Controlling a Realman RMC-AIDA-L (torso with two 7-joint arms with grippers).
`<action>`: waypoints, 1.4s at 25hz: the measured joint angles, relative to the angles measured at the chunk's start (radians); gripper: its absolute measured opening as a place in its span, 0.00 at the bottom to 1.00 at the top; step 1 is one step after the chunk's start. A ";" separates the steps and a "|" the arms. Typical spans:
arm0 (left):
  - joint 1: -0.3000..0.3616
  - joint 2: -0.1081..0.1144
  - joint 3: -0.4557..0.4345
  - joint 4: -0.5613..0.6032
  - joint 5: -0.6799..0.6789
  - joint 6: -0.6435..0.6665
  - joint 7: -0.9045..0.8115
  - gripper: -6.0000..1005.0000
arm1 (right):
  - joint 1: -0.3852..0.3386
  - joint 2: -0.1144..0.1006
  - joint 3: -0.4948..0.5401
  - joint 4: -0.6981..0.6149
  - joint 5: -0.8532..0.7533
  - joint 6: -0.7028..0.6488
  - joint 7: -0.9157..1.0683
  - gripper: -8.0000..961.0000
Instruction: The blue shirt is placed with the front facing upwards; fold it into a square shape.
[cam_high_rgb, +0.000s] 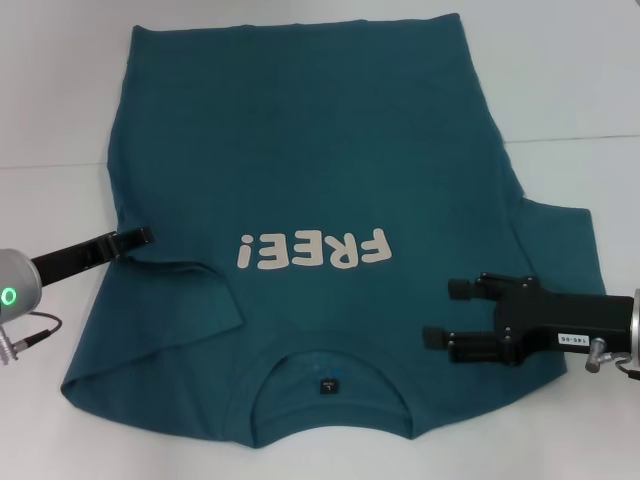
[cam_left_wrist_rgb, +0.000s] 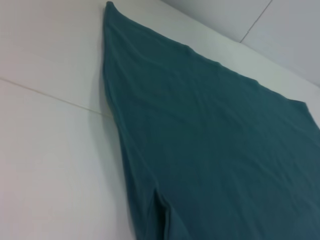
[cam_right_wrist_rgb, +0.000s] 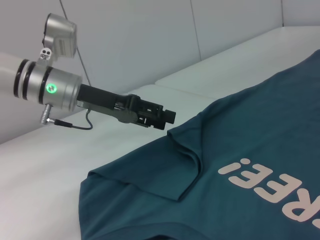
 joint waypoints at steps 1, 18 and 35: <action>-0.006 0.001 0.000 -0.012 0.001 -0.013 0.005 0.70 | 0.000 0.000 0.000 0.000 0.000 0.000 0.000 0.97; -0.093 -0.010 0.008 -0.112 0.014 -0.104 0.064 0.69 | -0.001 0.000 0.000 0.000 -0.002 0.000 0.012 0.97; -0.195 -0.014 0.007 -0.142 -0.135 -0.112 0.230 0.69 | -0.002 0.000 0.000 0.000 0.003 0.000 0.012 0.98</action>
